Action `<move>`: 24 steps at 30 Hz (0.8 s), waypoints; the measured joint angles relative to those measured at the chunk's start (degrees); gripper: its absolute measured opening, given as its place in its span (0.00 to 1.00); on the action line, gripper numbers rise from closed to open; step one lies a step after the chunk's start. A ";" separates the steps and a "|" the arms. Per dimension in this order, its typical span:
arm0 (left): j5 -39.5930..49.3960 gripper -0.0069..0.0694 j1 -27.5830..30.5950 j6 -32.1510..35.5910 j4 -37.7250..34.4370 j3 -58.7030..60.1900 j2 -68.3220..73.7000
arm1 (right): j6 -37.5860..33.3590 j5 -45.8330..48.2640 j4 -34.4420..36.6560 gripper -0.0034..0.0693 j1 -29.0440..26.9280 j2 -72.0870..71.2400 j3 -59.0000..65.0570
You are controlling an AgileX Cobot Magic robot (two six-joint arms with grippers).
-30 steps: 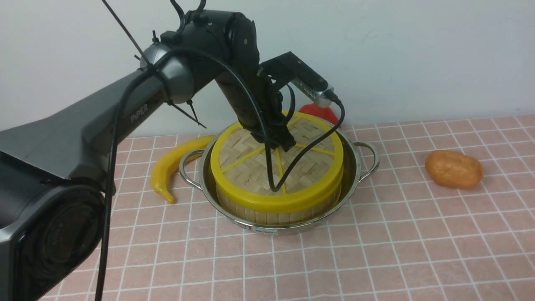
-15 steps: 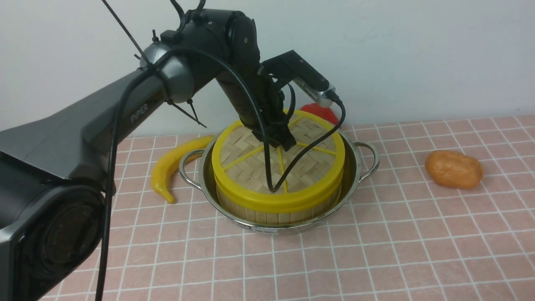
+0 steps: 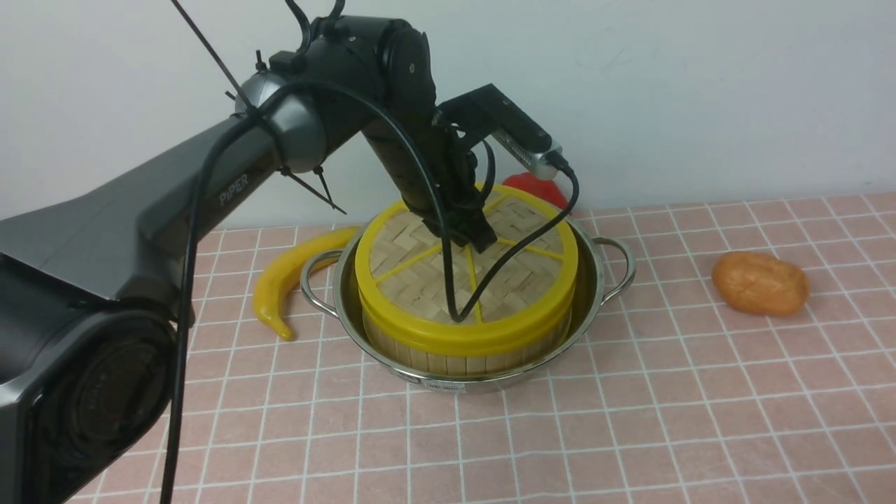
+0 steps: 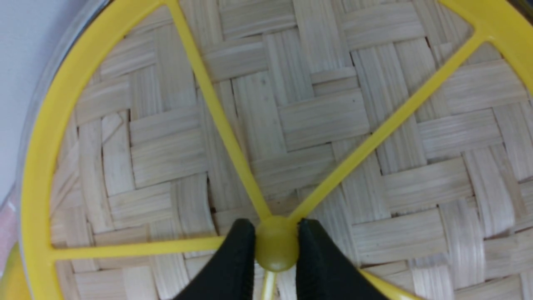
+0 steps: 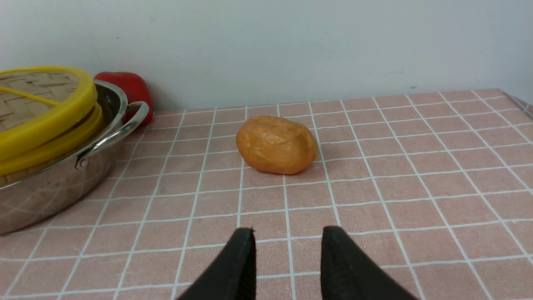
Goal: Place the steamer in the pot on the pink tablecloth, and put the lid on the steamer.
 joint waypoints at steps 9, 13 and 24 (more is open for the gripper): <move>-1.36 0.51 0.00 0.12 0.11 -0.40 0.00 | 0.00 0.00 0.00 0.38 0.00 0.00 0.00; 0.98 0.62 0.00 -0.30 2.38 -2.03 -0.74 | 0.00 0.00 0.00 0.38 0.00 0.00 0.00; 6.60 0.27 3.44 -18.04 15.27 -9.62 -15.74 | 0.00 0.00 0.00 0.38 0.00 0.00 0.00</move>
